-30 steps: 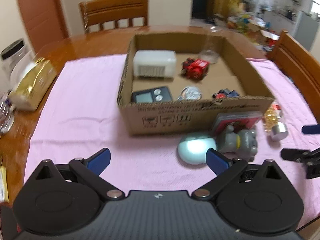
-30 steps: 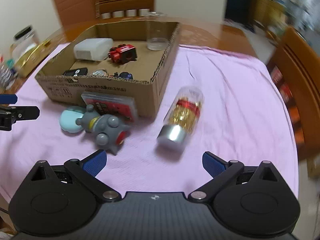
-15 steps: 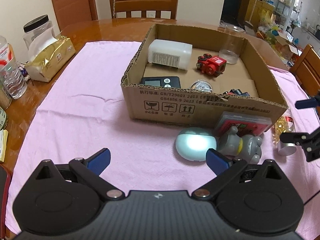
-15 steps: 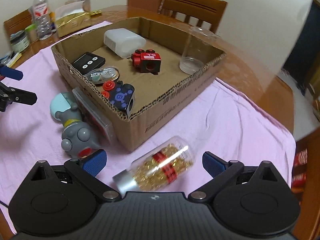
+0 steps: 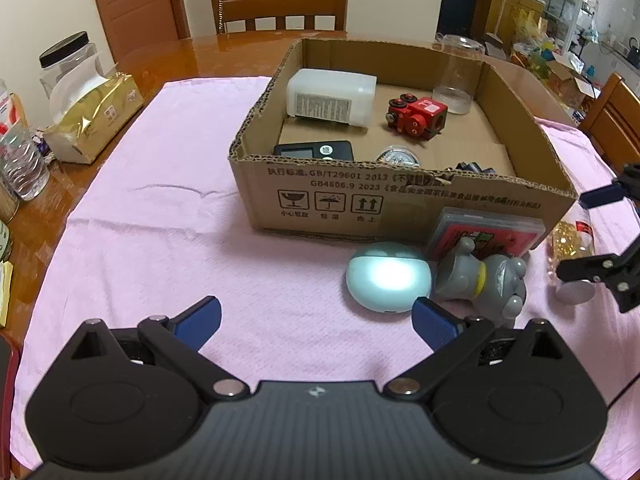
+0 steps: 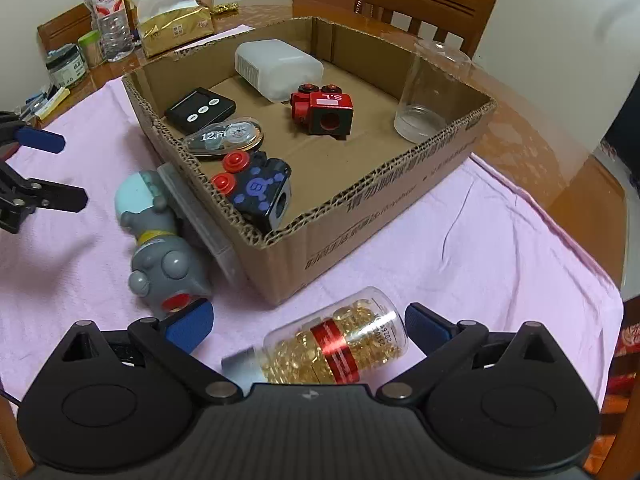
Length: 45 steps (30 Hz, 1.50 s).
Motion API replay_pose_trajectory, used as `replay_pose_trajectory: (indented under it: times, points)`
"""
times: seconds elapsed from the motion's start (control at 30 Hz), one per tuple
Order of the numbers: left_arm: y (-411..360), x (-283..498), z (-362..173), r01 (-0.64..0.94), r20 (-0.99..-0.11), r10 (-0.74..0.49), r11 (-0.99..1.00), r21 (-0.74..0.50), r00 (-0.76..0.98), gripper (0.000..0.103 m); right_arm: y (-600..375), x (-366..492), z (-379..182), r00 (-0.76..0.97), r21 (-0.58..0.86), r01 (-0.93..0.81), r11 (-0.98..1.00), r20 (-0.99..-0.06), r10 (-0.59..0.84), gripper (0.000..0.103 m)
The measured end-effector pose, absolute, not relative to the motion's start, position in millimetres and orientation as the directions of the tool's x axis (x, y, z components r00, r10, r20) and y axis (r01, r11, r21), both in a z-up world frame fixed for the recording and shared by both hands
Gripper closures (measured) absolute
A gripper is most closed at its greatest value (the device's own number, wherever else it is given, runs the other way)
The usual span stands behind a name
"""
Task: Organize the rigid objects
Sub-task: 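Move the left tool to the light blue case and right tool to the capsule bottle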
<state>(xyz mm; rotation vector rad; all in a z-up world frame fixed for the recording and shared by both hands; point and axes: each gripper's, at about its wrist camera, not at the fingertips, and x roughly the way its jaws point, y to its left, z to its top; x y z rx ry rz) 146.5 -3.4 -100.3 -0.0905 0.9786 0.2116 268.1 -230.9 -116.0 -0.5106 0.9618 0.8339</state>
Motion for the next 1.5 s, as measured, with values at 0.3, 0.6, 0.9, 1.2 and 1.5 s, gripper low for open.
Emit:
replay_pose_trajectory:
  times: [0.3, 0.6, 0.9, 1.2, 1.5]
  points:
    - [-7.9, 157.5, -118.2, -0.160, -0.833, 0.107, 0.987, 0.022, 0.542, 0.002, -240.6, 231.5, -110.9, 0.283, 0.052, -0.747, 0.662, -0.877, 0.388, 0.000]
    - [-14.9, 174.6, -140.7, -0.129, -0.843, 0.067, 0.992, -0.004, 0.533, 0.002, -235.8, 203.4, -129.0, 0.347, 0.048, -0.624, 0.780, -0.877, 0.332, 0.000]
    - [1.6, 171.2, -141.9, -0.160, -0.843, 0.113, 0.987, 0.032, 0.527, 0.000, -231.3, 197.5, -141.0, 0.397, 0.012, -0.555, 0.832, -0.875, 0.278, 0.000]
    - [7.4, 171.9, -132.8, -0.180, -0.824, 0.136, 0.983, 0.042, 0.550, 0.001, -225.1, 192.7, -147.5, 0.409, -0.034, -0.557, 0.830, -0.881, 0.238, 0.000]
    - [11.7, 188.9, -144.3, -0.252, -0.836, 0.151, 0.967, 0.016, 0.527, 0.001, -223.8, 189.8, -147.8, 0.439, -0.042, -0.528, 0.848, -0.869, 0.230, 0.000]
